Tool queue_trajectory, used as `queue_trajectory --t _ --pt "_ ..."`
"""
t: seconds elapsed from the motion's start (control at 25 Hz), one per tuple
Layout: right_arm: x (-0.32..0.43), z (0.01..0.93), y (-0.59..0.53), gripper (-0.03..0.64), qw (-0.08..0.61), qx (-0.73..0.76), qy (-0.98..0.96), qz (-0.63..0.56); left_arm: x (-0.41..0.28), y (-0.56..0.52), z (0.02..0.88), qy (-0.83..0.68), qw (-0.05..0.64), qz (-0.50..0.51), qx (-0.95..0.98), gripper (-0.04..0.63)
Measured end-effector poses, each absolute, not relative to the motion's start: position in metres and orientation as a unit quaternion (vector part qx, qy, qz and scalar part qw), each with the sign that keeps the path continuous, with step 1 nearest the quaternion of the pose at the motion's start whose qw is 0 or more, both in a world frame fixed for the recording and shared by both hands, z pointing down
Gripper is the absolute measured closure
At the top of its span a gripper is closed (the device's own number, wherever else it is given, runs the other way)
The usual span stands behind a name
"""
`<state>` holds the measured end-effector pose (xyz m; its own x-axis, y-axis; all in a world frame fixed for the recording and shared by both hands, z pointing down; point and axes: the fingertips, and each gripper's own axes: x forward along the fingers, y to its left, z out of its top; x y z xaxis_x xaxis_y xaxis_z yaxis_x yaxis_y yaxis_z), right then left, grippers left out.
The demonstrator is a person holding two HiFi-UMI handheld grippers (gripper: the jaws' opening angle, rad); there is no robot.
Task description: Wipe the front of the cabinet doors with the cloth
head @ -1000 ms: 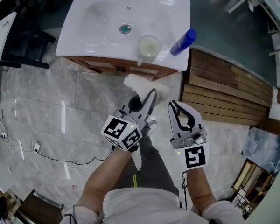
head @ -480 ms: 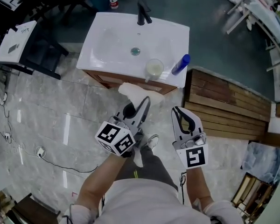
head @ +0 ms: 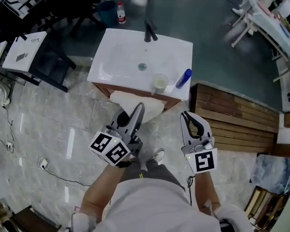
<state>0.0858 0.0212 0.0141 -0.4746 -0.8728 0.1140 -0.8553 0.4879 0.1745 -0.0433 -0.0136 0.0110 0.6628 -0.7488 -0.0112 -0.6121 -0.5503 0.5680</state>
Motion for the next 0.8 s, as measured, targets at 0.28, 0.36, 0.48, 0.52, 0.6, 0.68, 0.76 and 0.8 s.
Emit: queue_trajectory --t 0.28,0.36,0.48,0.52,0.6,0.68,0.76,0.8 --pt "0.085 -0.017 0.021 0.572 0.081 0.499 -0.86 -0.071 -0.071 -0.007 -0.032 -0.414 0.239 -0.154 0.865 0.543" --pt "0.086 -0.027 0.021 0.572 0.077 0.499 -0.86 -0.078 -0.077 -0.005 -0.043 -0.418 0.231 -0.159 0.864 0.543" --pt "0.088 -0.039 0.023 0.572 0.071 0.501 -0.858 -0.084 -0.082 0.0 -0.054 -0.423 0.223 -0.165 0.863 0.543" --pt "0.089 -0.043 0.024 0.572 0.07 0.502 -0.858 -0.087 -0.083 0.001 -0.058 -0.423 0.22 -0.166 0.863 0.543" --pt "0.091 -0.049 0.025 0.572 0.069 0.503 -0.857 -0.091 -0.086 0.004 -0.065 -0.425 0.215 -0.171 0.862 0.543" --pt "0.093 -0.056 0.026 0.572 0.067 0.504 -0.856 -0.096 -0.092 0.007 -0.073 -0.429 0.21 -0.175 0.861 0.543" --pt "0.095 -0.063 0.027 0.572 0.066 0.506 -0.854 -0.101 -0.1 0.009 -0.08 -0.435 0.205 -0.18 0.858 0.543" --pt "0.096 -0.065 0.027 0.572 0.066 0.508 -0.853 -0.104 -0.105 0.01 -0.084 -0.44 0.202 -0.183 0.856 0.543"
